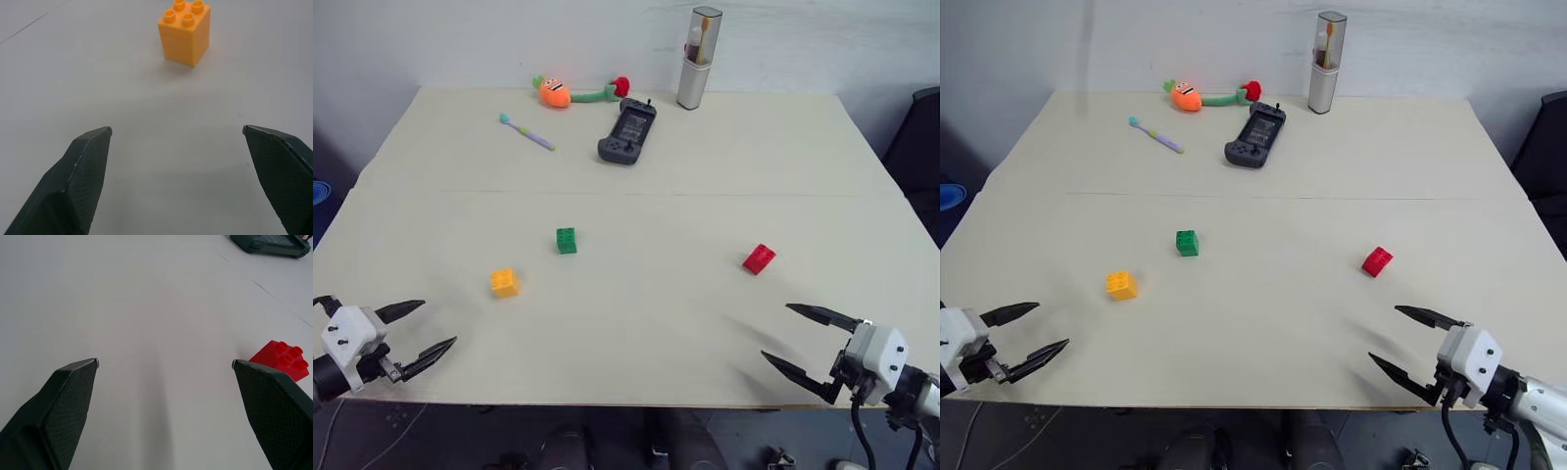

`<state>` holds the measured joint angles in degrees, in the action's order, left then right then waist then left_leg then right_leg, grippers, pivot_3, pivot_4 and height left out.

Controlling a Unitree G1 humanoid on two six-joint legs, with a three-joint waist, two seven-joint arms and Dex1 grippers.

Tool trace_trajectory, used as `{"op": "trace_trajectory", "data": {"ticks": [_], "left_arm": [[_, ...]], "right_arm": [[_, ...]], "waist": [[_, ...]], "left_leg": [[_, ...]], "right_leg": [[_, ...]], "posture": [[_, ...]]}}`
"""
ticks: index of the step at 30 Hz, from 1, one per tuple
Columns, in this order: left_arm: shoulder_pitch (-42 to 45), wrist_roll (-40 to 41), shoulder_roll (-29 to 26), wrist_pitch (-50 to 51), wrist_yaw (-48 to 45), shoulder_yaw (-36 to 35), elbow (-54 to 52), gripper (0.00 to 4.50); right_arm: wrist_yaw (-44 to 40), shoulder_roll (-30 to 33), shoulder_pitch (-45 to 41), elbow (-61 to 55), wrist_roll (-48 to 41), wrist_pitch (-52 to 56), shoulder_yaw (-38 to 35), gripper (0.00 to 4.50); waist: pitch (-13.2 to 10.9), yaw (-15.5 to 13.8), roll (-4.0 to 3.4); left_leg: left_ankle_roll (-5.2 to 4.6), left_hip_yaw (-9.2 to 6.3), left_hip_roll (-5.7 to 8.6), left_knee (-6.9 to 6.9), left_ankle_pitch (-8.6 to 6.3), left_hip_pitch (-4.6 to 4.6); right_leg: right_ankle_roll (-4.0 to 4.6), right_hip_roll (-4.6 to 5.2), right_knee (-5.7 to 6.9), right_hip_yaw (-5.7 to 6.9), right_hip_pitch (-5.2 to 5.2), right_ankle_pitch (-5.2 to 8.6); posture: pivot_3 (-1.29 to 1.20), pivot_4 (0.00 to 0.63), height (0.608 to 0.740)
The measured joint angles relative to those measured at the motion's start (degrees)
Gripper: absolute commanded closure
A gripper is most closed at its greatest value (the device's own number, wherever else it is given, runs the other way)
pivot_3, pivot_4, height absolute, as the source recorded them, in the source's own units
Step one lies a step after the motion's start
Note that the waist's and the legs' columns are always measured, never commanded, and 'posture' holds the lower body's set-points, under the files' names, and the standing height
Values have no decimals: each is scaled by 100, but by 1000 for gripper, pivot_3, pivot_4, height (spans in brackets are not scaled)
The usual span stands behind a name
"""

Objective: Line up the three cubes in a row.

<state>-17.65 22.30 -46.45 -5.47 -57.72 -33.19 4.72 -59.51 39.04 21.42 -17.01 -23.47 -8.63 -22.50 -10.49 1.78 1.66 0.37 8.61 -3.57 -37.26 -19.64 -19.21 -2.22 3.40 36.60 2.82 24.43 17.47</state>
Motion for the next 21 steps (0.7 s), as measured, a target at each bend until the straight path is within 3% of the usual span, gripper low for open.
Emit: {"op": "trace_trajectory", "data": {"ticks": [5,10,12,17,21], "left_arm": [[-40,326,-196,265,-393,-95,-69,3],[-538,1451,-906,2077,-1139,-160,-1308,3],[-354,1697,-971,2535,-1162,-39,-1710,3],[613,1881,-508,2825,-752,734,-2375,3],[1099,1841,-91,2828,-485,1216,-2478,3]], "right_arm": [[169,-130,-112,72,8,-10,110,0],[588,-383,421,-205,-121,220,-176,0],[786,-590,706,-255,-184,255,-427,0],[995,-969,1286,-7,-243,134,-923,0],[1142,-999,1144,-2,-402,330,-944,0]], "waist": [[0,-11,0],[2,-31,3],[5,-39,-17],[10,-28,-18],[10,116,-17]], "left_leg": [[2,0,0,-2,2,0],[37,-5,1,-2,20,-3],[36,-5,6,-3,21,-3],[35,-9,8,2,25,4],[46,7,3,5,29,2]], "right_leg": [[1,0,6,1,1,0],[2,4,5,1,0,1],[1,7,3,-2,-3,1],[1,1,13,-3,-14,1],[2,-9,27,-20,-16,1]], "posture": [[0,150,740],[0,150,740],[0,150,740],[0,150,740],[0,150,740]]}}
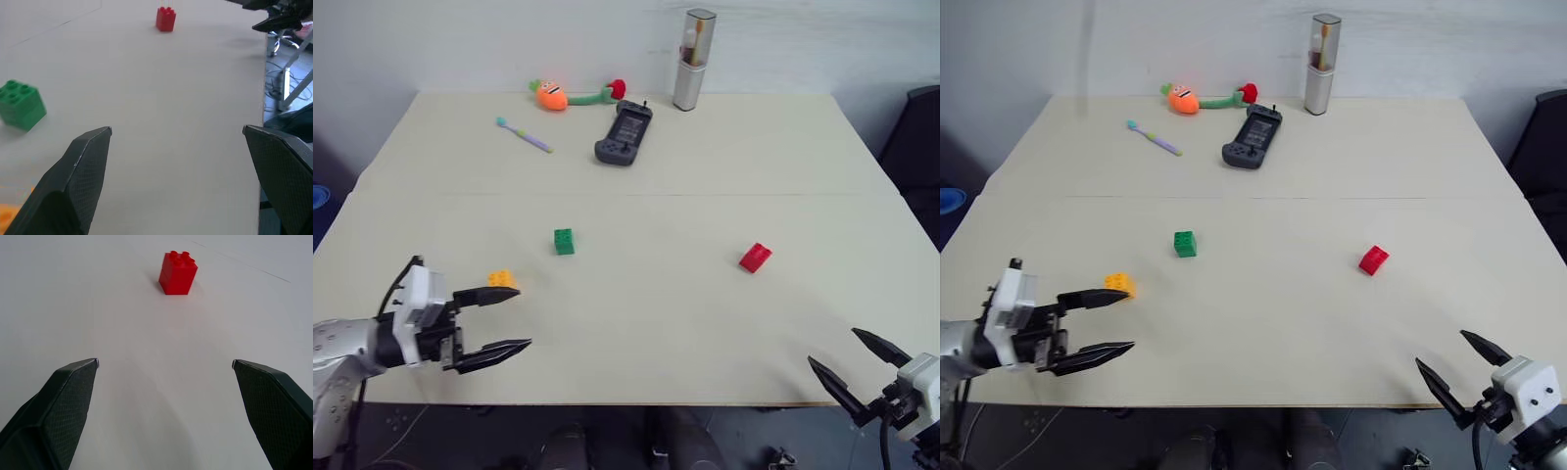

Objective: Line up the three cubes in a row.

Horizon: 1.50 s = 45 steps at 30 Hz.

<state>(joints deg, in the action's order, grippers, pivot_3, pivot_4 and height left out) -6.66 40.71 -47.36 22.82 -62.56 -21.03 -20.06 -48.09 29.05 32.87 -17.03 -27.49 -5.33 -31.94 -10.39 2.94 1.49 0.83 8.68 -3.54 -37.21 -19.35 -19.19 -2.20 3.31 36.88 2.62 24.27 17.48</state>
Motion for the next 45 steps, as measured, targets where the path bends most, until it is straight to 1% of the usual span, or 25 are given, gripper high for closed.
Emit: {"op": "trace_trajectory", "data": {"ticks": [2,4,6,7,9,13,17,18,19,21,22,24,25,27,30,31,33,37,41,45], "left_arm": [[157,-22,117,25,111,157,-4,3],[206,-30,128,56,155,227,-10,3],[307,-55,158,65,187,319,-5,3],[396,-73,184,45,198,380,-4,3],[464,-110,234,28,240,432,7,3],[608,-196,372,-2,319,589,15,3],[467,-271,473,-48,382,642,-29,3],[414,-272,493,-53,395,639,-68,3],[351,-275,496,-61,410,635,-120,0],[270,-277,500,-80,420,636,-192,0],[234,-278,500,-83,422,635,-200,0],[168,-278,500,-88,423,634,-214,0],[144,-278,500,-90,423,634,-223,0],[143,-278,500,-106,423,634,-235,0],[138,-279,499,-173,418,625,-243,0],[137,-280,497,-184,415,622,-243,0],[136,-284,491,-204,409,622,-241,0],[145,-305,491,-244,408,631,-233,0],[163,-329,498,-274,419,663,-229,0],[163,-355,498,-287,422,666,-228,0]], "right_arm": [[24,231,-370,-63,-132,294,42,0],[49,596,-1004,-55,-277,683,129,0],[44,1101,-1879,162,-378,1231,366,0],[41,1314,-2289,329,-419,1521,467,0],[-40,1567,-2911,674,-449,1951,736,0],[-283,1680,-4064,1613,-239,2578,1659,0],[-405,1542,-5147,2656,229,2644,2327,0],[-447,1526,-5272,2846,345,2580,2432,0],[-502,1495,-5362,3053,443,2484,2508,413],[-566,1368,-5541,3462,611,2293,2593,900],[-624,1321,-5610,3612,661,2224,2649,1325],[-796,1311,-5669,3792,727,2096,2718,1992],[-925,1311,-5683,3844,737,2011,2721,2414],[-1166,1311,-5722,3913,752,1809,2730,3028],[-1756,1319,-5743,3868,784,1205,2752,3001],[-1948,1334,-5761,3729,783,1165,2824,3001],[-2360,1386,-5910,3280,798,1316,3191,3001],[-2686,1247,-6351,2666,817,1852,3813,3001],[-2845,1000,-6526,2952,1092,1839,4293,3001],[-2919,803,-6607,3444,1271,1637,4406,3001]], "waist": [[0,49,0],[-1,63,-1],[-1,53,-3],[-2,26,-3],[-2,-27,-2],[-3,-127,-5],[-4,-121,-6],[-4,-120,-6],[-4,-121,-6],[-4,-128,-6],[-4,-130,-7],[-4,-128,-7],[-4,-126,-7],[-4,-124,-7],[-5,-113,-8],[-5,-101,-9],[-7,-56,-11],[-7,-29,-11],[-7,-62,-11],[-7,-109,-10]], "left_leg": [[4,2,0,-3,3,2],[8,2,-3,-9,6,4],[8,-2,-2,-21,8,13],[6,-6,-1,-24,9,1],[10,-19,-3,-22,10,-3],[7,-14,-7,-30,11,-13],[-5,-8,-10,-61,4,-25],[-6,-8,-10,-63,3,-28],[-6,-9,-11,-66,3,-28],[-6,-9,-10,-70,2,-30],[-6,-9,-10,-73,2,-30],[-6,-10,-10,-74,2,-31],[-6,-10,-11,-74,2,-31],[-6,-10,-11,-74,2,-30],[-5,-10,-13,-73,2,-29],[-5,-10,-15,-73,2,-29],[-2,-9,-17,-73,3,-25],[2,-15,-19,-73,3,-24],[-4,-16,-14,-74,1,-29],[-9,-15,-13,-81,-3,-33]], "right_leg": [[0,-3,8,-4,0,0],[0,-9,14,-6,3,0],[0,-10,18,-7,14,0],[0,-11,19,-6,25,0],[5,-19,14,-1,24,2],[5,-19,4,-1,26,2],[0,-13,8,2,27,0],[-1,-11,9,3,28,-1],[-1,-12,8,4,27,-1],[-1,-11,11,5,27,-1],[-1,-10,13,5,27,-1],[-2,-10,15,5,27,-1],[-2,-10,15,5,27,-1],[-2,-10,16,5,27,-1],[-2,-12,17,6,27,-2],[-2,-12,18,6,27,-2],[-2,-13,24,5,28,-2],[-1,-11,26,10,27,-1],[-1,-5,20,14,27,-1],[-1,-2,16,15,26,-1]], "posture": [[0,150,740],[0,150,740],[0,150,740],[0,150,740],[0,150,740],[0,150,740],[0,150,740],[0,150,740],[0,150,740],[0,150,740],[0,150,740],[0,150,740],[0,150,740],[0,150,740],[0,150,740],[0,150,740],[0,150,740],[0,150,740],[0,150,740],[0,150,740]]}}
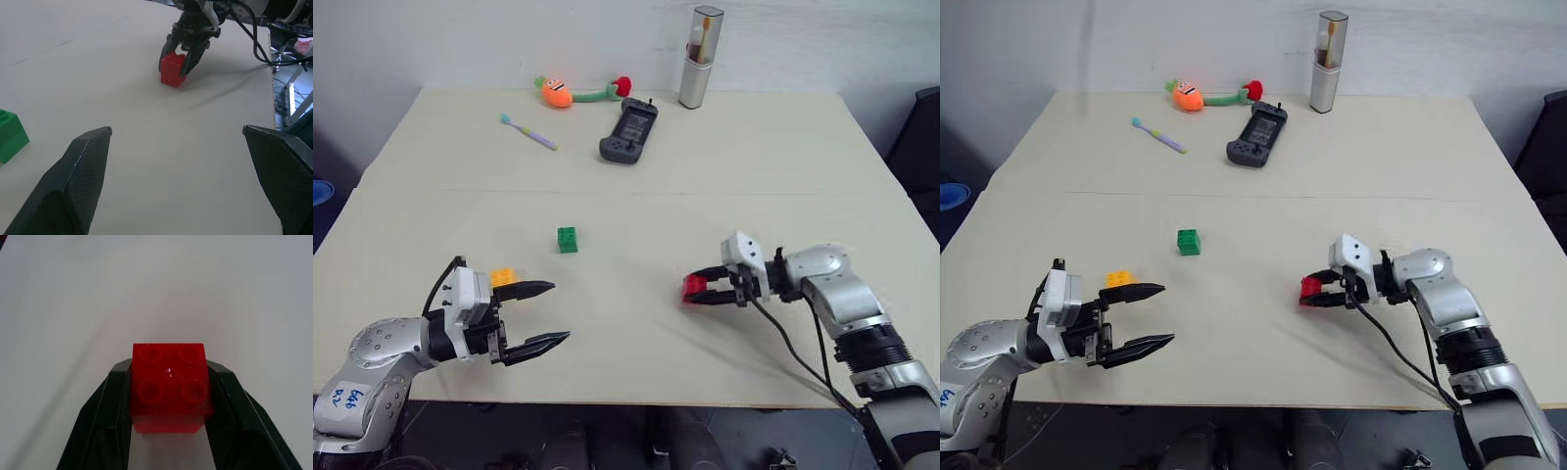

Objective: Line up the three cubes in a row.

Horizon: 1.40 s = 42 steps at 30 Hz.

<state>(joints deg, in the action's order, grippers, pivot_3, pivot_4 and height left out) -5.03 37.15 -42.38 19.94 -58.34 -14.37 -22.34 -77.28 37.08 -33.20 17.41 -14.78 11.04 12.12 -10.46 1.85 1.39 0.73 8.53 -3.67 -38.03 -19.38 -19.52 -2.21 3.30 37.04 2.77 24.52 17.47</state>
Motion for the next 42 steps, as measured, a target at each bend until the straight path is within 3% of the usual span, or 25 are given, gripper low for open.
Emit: {"op": "trace_trajectory", "data": {"ticks": [2,7,11,19,23,28,33,38,42], "left_arm": [[-2,-2,0,-1,0,-2,-1,0],[-45,-3,-7,-2,5,-63,-4,0],[-256,-2,-52,-2,14,-307,-10,0],[-1268,88,-330,33,-72,-2104,72,0],[-1614,-104,-341,-231,-133,-2878,1143,0],[-1546,-450,-342,-674,-64,-3206,2630,0],[-654,-405,-577,-469,-135,-2704,2724,0],[1589,-526,-1093,-233,-685,-1094,2875,0],[3698,-1297,-743,-659,-1160,292,4299,0]], "right_arm": [[-18,-70,-31,127,32,-174,-1,3001],[-41,-174,7,126,0,-392,-43,1295],[-107,-98,163,-536,-325,-418,-368,23],[100,574,1205,-1783,-1142,-222,-1781,23],[261,78,2139,-1834,-1579,-735,-2512,23],[272,-18,2653,-1800,-1747,-1002,-2702,23],[271,-30,2655,-1817,-1806,-1207,-2777,23],[523,-23,2425,-2193,-1823,-1038,-2615,23],[687,6,2229,-2317,-1836,-799,-2473,23]], "waist": [[0,3,0],[0,36,-1],[-1,29,-1],[0,-15,2],[0,-7,2],[0,5,3],[3,-103,7],[1,-141,3],[0,-165,2]], "left_leg": [[0,0,0,-2,0,2],[3,0,-2,-1,1,3],[3,-3,-3,0,0,-1],[-2,-9,-2,7,-9,-2],[-28,-7,-1,11,-27,4],[-36,-3,-2,11,-35,8],[-37,-15,3,9,-34,6],[-1,-5,4,10,-21,4],[3,3,2,-11,-15,-14]], "right_leg": [[0,0,3,0,-1,0],[1,-1,9,0,2,0],[1,0,6,2,3,0],[3,4,-10,9,-1,2],[5,1,-10,9,-2,3],[5,4,-4,9,-2,2],[5,18,-3,26,-9,2],[4,12,-5,21,-6,0],[2,-8,0,24,4,-1]], "posture": [[0,150,740],[0,150,740],[0,150,740],[0,150,740],[0,150,740],[0,150,740],[0,150,740],[0,150,740],[0,150,740]]}}
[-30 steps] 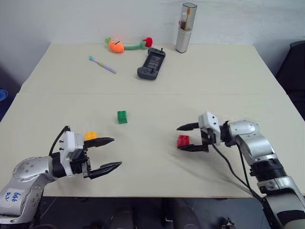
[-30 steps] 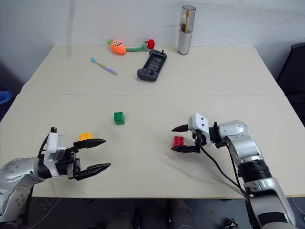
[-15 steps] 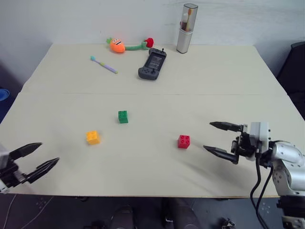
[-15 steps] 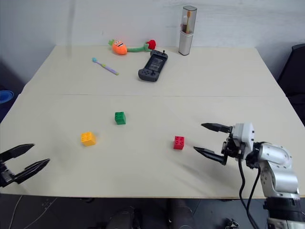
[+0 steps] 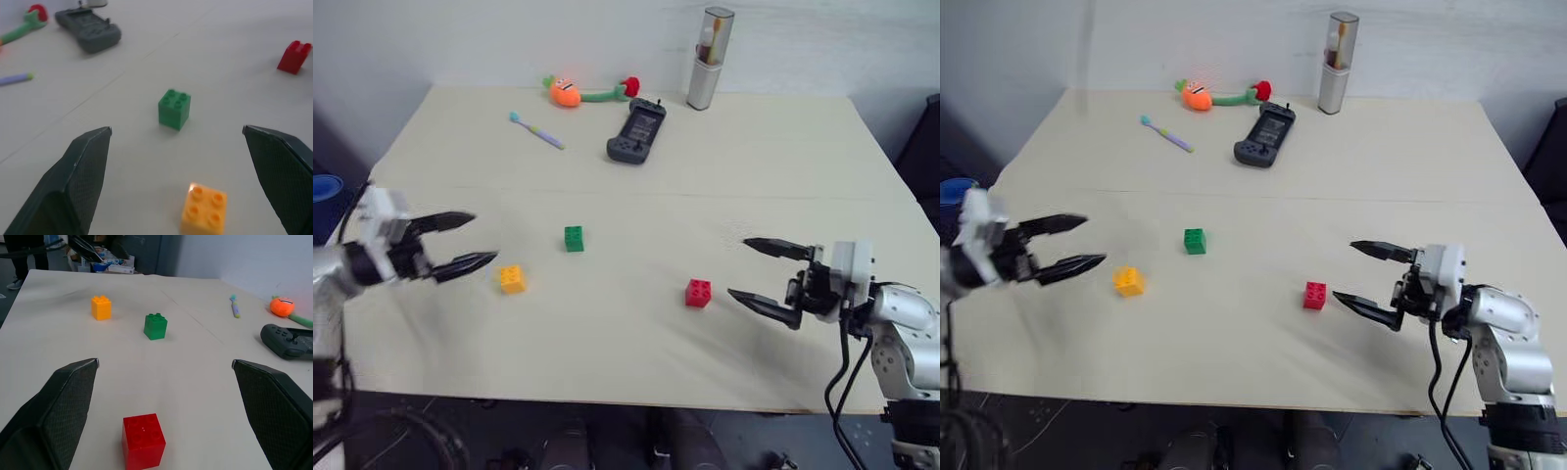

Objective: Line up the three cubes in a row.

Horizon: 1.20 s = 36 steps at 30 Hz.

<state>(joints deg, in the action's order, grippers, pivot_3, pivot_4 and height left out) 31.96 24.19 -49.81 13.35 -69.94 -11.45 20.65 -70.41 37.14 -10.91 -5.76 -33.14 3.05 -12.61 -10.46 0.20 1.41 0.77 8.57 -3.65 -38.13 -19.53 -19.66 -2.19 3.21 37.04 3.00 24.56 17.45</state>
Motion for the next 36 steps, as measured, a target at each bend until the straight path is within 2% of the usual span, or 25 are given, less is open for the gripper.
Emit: {"op": "trace_trajectory", "data": {"ticks": [3,4,5,8,12,19,26,30,36], "left_arm": [[793,-442,376,-354,-108,544,778,0],[1124,-637,583,-568,-173,757,1230,0],[1818,-994,1011,-894,-225,1081,2174,0],[2418,-1386,1447,-1445,-411,1426,3207,0],[2873,-1826,1618,-2047,-606,1634,4190,0],[3237,-2328,1754,-2591,-617,1721,5003,0],[3277,-2778,1997,-2807,-81,1766,5252,0],[3297,-2928,1989,-2850,-2,1767,5321,819],[3296,-3144,1846,-3062,-150,1856,5392,2725]], "right_arm": [[94,15,-111,-156,-4,104,110,23],[144,29,-69,-234,-12,142,71,23],[285,27,-118,-366,-12,260,133,23],[503,28,-18,-743,-47,397,109,23],[755,32,309,-1100,-155,551,27,23],[1049,43,962,-1553,-213,584,-336,23],[1098,43,1072,-1565,-213,575,-366,23],[1089,43,1135,-1564,-214,572,-366,0],[1017,43,1140,-1534,-211,473,-366,0]], "waist": [[0,34,1],[0,49,1],[-1,5,3],[-2,8,5],[-5,37,10],[-6,4,12],[-8,2,15],[-8,7,15],[-8,1,15]], "left_leg": [[-1,16,-1,-7,1,-4],[-1,24,-5,-6,-1,-7],[0,22,1,-38,-1,-47],[5,28,-4,-80,-10,-84],[7,40,-9,-92,-12,-78],[3,39,-5,-95,-14,-76],[1,39,-4,-96,-14,-76],[2,40,-6,-96,-14,-74],[2,41,-5,-97,-14,-73]], "right_leg": [[-4,-12,-1,-5,7,-2],[-7,-18,-2,-10,13,-4],[-15,-53,-2,5,42,-8],[-15,-59,32,-1,91,-8],[-15,-58,45,-2,96,-8],[-15,-64,51,-5,94,-8],[-15,-64,53,-5,94,-8],[-15,-65,56,-4,94,-8],[-15,-69,57,-3,94,-8]], "posture": [[0,150,740],[0,150,740],[0,150,740],[0,150,740],[0,150,740],[0,150,740],[0,150,740],[0,150,740],[0,150,740]]}}
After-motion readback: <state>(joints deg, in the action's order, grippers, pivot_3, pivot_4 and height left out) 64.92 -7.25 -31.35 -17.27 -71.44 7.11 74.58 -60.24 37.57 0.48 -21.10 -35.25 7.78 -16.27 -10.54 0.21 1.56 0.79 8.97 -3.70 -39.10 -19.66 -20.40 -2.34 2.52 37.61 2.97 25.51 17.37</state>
